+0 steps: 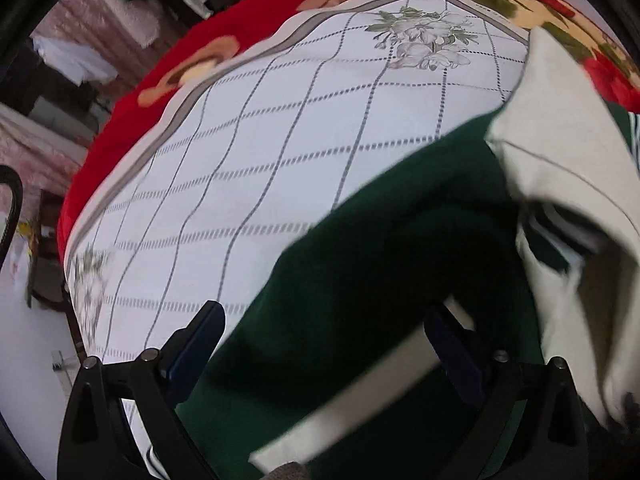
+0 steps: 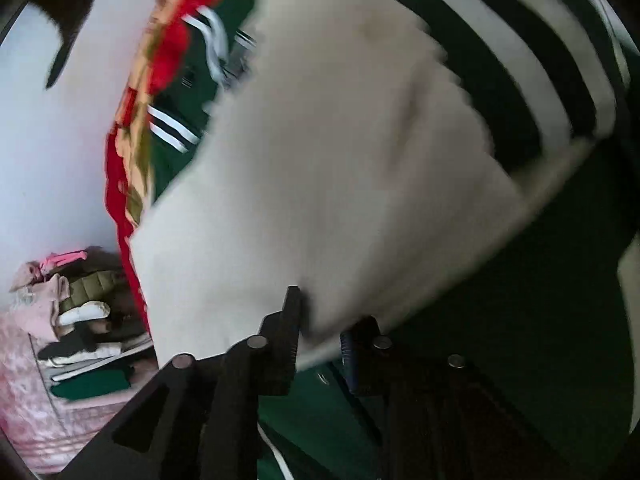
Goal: Fold large clothes
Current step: 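Fold the other cream sleeve over the jacket body with the right gripper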
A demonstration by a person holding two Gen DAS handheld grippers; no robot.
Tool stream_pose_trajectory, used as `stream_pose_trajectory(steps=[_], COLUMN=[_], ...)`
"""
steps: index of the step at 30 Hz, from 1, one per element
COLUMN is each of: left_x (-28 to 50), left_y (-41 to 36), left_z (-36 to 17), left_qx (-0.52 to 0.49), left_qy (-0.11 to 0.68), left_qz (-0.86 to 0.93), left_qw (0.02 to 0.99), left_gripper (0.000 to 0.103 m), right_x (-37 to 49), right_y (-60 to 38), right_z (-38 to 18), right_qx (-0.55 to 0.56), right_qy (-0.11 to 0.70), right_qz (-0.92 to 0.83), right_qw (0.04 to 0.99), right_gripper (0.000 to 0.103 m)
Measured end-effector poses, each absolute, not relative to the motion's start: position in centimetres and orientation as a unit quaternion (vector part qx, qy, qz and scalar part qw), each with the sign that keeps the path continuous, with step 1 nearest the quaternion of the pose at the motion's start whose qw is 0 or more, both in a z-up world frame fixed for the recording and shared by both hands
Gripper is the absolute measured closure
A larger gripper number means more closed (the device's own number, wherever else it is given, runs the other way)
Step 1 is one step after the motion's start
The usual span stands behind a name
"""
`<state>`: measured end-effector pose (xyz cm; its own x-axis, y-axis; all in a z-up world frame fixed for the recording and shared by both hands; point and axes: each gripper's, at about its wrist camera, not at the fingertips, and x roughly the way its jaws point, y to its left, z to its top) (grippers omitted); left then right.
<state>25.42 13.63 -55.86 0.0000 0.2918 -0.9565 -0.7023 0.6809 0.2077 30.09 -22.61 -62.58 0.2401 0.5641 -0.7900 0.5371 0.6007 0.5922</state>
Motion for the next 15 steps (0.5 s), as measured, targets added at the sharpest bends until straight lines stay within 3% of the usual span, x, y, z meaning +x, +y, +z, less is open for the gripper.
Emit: stream_pose_trajectory(steps=[2,5,10,13,15], left_x=[25.4,27.5,32.7,35.0,35.2], left_y=[12.8,11.8,11.0,12.2,14.2], left_z=[-54.4,-52.1,-52.0,-55.7,-58.2], left_qx=[-0.172,-0.163,-0.107,-0.068,-0.093], left_qy=[0.602,0.573,0.548,0.580,0.607], left_qz=[0.344,0.326,0.324,0.332,0.323], left_qw=[0.700,0.734,0.763,0.740,0.720], left_gripper=[0.000,0.000,0.000,0.000,0.000], right_x=[29.4,28.4,28.2,29.5,30.7], right_y=[-22.9,-23.9,-25.8,-25.3,-24.5], right_z=[-62.3,-60.7,-58.1,-56.7,-55.8], right_qx=[0.445,0.431,0.421,0.387,0.352], right_qy=[0.620,0.625,0.604,0.596,0.595], right_qz=[0.024,0.018,0.000,0.003,0.002], right_qw=[0.646,0.650,0.676,0.703,0.722], right_gripper=[0.074,0.056,0.055,0.055,0.055])
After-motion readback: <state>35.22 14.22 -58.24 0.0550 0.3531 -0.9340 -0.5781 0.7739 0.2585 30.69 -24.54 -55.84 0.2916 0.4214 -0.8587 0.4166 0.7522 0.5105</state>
